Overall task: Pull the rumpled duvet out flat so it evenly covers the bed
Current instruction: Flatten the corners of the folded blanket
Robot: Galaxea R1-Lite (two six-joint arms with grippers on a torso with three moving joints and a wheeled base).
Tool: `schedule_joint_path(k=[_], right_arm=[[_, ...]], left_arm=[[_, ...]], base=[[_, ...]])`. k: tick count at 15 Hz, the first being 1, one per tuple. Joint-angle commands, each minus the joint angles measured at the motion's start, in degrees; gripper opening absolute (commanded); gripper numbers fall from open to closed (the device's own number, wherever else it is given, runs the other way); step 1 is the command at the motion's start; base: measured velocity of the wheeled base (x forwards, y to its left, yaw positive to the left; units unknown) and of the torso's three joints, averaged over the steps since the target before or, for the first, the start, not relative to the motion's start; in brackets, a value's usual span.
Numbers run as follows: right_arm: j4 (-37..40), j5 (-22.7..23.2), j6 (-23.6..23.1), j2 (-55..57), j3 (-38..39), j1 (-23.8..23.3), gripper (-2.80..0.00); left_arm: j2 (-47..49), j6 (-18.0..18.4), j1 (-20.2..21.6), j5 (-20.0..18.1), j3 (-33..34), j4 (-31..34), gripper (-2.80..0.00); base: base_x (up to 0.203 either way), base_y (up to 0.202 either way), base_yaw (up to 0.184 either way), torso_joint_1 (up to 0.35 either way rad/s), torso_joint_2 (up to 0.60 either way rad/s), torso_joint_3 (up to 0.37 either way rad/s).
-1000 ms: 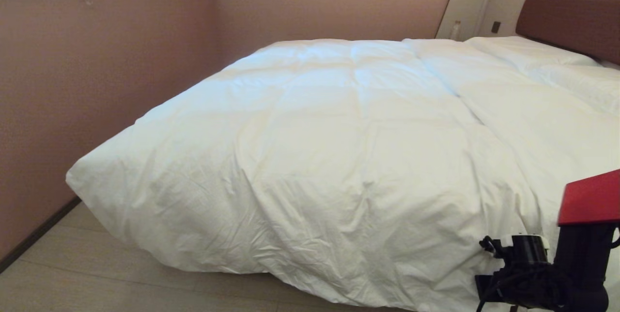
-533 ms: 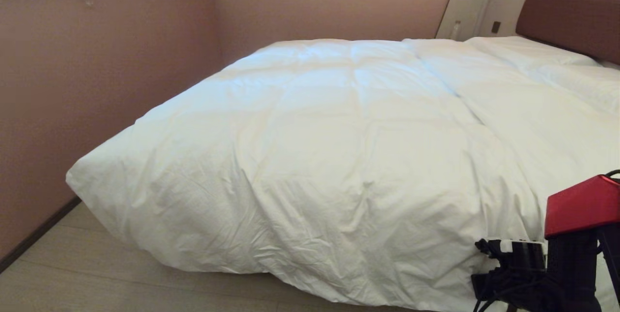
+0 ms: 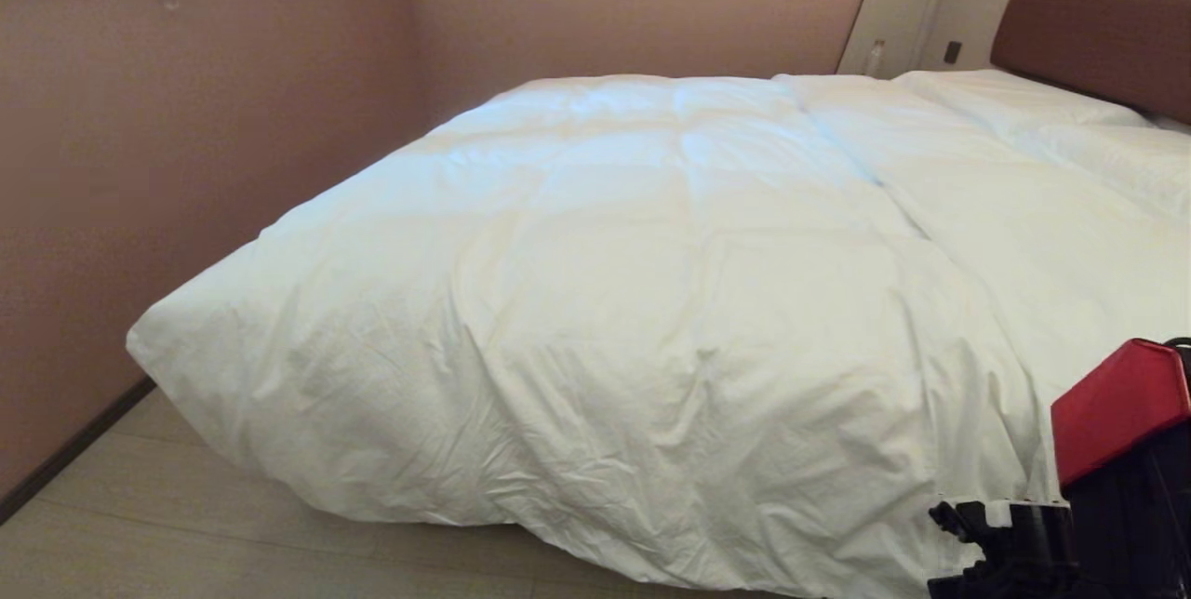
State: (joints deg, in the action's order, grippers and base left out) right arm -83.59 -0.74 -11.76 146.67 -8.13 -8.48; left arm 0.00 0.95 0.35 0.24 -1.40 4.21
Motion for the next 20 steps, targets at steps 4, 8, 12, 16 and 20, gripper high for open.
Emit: schedule_joint_path(k=[4, 8, 12, 16, 20], right_arm=[[-2.2, -1.8, -0.7, 0.0, 7.4, -0.4, -2.8], [-3.1, -0.2, 0.1, -9.7, 8.1, -2.4, -2.8], [-3.1, 3.4, 0.5, -14.5, 4.8, -4.3, -2.8], [-3.0, 3.2, 0.4, -14.1, -1.0, -5.6, -2.8], [-2.8, 3.1, 0.9, -8.1, -6.3, -6.0, -2.8]], left_arm=[[0.0, 0.0, 0.1, 0.0, 0.0, 0.0, -2.8], [0.0, 0.0, 0.0, 0.0, 0.0, 0.0, -2.8], [0.0, 0.0, 0.1, 0.0, 0.0, 0.0, -2.8], [0.0, 0.0, 0.0, 0.0, 0.0, 0.0, -2.8], [0.0, 0.0, 0.0, 0.0, 0.0, 0.0, -2.8]], base=[[0.0, 0.0, 0.0, 0.0, 0.0, 0.0], [0.0, 0.0, 0.0, 0.0, 0.0, 0.0], [0.0, 0.0, 0.0, 0.0, 0.0, 0.0], [0.0, 0.0, 0.0, 0.0, 0.0, 0.0], [0.0, 0.0, 0.0, 0.0, 0.0, 0.0]])
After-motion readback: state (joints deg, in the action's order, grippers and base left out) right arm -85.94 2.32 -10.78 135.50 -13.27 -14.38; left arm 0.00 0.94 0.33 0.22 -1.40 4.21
